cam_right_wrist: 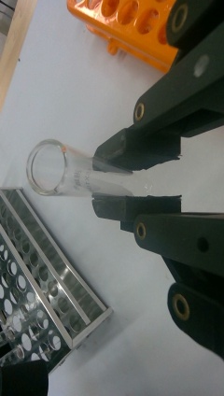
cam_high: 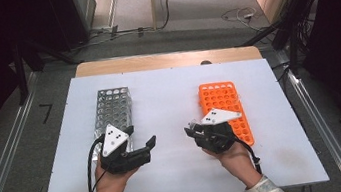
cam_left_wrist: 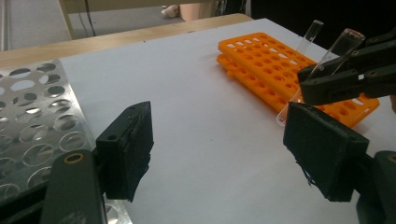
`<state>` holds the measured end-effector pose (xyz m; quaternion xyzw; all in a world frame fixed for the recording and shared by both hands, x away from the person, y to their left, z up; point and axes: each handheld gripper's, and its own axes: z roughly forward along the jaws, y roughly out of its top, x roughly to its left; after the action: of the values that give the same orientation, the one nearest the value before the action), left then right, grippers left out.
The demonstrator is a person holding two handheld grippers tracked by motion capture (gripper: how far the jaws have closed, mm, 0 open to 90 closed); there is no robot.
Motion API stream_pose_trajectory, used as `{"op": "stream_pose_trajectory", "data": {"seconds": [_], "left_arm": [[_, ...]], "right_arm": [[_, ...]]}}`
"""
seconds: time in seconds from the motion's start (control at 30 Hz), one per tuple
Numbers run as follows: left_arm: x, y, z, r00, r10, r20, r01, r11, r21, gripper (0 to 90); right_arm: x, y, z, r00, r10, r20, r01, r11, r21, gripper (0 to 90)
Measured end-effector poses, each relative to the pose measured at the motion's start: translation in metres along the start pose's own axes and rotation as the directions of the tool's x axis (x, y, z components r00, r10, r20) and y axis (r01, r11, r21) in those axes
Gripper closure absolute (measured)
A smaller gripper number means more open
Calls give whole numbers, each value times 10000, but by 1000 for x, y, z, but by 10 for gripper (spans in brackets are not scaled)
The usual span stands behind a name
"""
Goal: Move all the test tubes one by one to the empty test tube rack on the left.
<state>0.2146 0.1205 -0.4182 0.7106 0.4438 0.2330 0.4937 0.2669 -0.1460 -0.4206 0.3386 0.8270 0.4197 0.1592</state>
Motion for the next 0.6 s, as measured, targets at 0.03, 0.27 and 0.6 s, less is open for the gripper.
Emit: {"op": "stream_pose_trajectory", "data": {"seconds": [0.03,0.27,0.6], "left_arm": [[-2,1,1,10000,42,32,-42,10000,-3,238],[-13,2,13,9992,264,296,-267,9996,99,223],[-27,4,24,9971,502,574,-513,9985,186,227]], "right_arm": [[2,0,1,10000,-2,-32,2,10000,39,731],[9,-1,7,9996,-138,-233,143,9997,194,731],[18,-5,18,9987,-292,-427,311,9985,451,731]]}}
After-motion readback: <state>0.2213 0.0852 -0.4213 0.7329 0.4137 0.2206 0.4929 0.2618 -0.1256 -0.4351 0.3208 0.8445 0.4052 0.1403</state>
